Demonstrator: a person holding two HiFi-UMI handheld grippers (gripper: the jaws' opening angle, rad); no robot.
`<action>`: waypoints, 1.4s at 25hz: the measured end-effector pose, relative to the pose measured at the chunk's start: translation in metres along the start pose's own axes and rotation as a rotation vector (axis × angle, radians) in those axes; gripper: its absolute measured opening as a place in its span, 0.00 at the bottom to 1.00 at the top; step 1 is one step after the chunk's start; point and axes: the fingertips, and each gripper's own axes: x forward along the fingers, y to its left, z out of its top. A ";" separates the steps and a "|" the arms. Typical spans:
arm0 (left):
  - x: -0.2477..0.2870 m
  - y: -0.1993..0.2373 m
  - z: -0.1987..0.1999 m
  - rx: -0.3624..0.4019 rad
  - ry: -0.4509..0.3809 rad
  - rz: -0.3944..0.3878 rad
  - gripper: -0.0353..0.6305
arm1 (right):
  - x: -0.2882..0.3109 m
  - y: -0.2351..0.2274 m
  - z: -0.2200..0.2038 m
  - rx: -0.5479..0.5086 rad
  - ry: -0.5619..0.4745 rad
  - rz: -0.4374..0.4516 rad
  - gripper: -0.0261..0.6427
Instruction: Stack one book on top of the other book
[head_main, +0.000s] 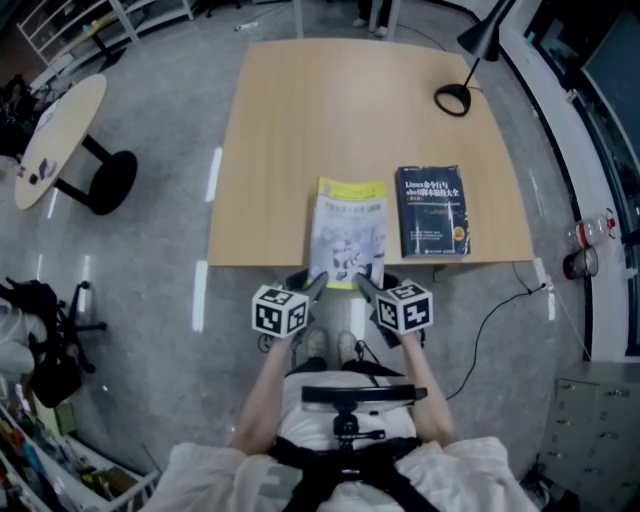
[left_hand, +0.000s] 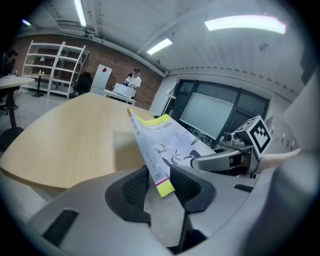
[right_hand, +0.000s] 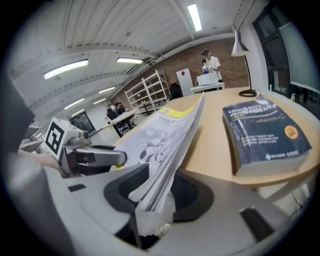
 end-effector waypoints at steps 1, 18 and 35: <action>-0.001 -0.002 0.009 0.017 -0.018 0.001 0.25 | -0.004 0.000 0.007 -0.005 -0.017 0.000 0.25; 0.057 -0.076 0.114 0.156 -0.185 -0.009 0.25 | -0.076 -0.082 0.090 -0.077 -0.198 -0.073 0.25; 0.167 -0.172 0.124 0.104 -0.174 0.097 0.25 | -0.132 -0.219 0.077 -0.084 -0.131 0.029 0.25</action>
